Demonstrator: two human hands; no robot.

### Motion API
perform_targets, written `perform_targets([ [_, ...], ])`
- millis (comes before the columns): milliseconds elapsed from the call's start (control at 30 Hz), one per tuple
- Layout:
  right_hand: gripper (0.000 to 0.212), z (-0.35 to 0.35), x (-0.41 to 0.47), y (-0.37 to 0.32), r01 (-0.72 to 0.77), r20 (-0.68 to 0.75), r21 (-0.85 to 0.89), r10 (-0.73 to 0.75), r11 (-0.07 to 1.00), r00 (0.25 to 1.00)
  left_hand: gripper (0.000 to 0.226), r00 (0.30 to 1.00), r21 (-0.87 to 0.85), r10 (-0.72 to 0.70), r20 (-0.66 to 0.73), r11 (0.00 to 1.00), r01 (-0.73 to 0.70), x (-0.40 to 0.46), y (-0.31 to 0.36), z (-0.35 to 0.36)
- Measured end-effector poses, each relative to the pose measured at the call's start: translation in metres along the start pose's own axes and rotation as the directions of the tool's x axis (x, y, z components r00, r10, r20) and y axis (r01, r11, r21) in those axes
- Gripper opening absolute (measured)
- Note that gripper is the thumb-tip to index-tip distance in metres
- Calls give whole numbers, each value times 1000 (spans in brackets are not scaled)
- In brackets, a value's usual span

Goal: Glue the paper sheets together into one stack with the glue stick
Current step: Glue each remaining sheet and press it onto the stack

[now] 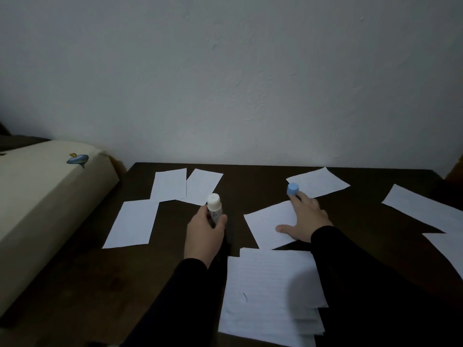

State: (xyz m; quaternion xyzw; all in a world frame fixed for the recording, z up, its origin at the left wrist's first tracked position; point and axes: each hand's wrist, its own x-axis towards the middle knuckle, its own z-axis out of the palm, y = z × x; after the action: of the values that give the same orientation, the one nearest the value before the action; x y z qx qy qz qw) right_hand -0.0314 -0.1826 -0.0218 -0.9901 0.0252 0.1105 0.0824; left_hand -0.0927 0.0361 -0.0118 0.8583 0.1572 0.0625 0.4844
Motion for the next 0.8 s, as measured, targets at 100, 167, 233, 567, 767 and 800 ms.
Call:
perform_targets([
  [100,89,1,3,-1,37,80,-127,-27,991,996,37,1000,21,-2,6,1000,2,1,-1,-3],
  [167,88,3,4,-1,51,97,-189,-33,981,995,38,1000,28,-6,3,1000,5,3,-1,-4],
  [233,89,4,7,-1,45,100,-203,-25,978,995,39,1000,31,-9,0,999,9,3,0,-4],
  [567,90,6,11,-5,77,11,-183,-76,980,997,37,1000,33,5,11,999,-6,8,-1,3],
  [767,89,5,10,-4,54,33,-100,-51,994,998,40,1000,36,0,16,999,0,7,2,2],
  [800,89,3,11,-4,51,36,-91,-48,995,998,40,1000,37,2,15,999,-2,7,2,2],
])
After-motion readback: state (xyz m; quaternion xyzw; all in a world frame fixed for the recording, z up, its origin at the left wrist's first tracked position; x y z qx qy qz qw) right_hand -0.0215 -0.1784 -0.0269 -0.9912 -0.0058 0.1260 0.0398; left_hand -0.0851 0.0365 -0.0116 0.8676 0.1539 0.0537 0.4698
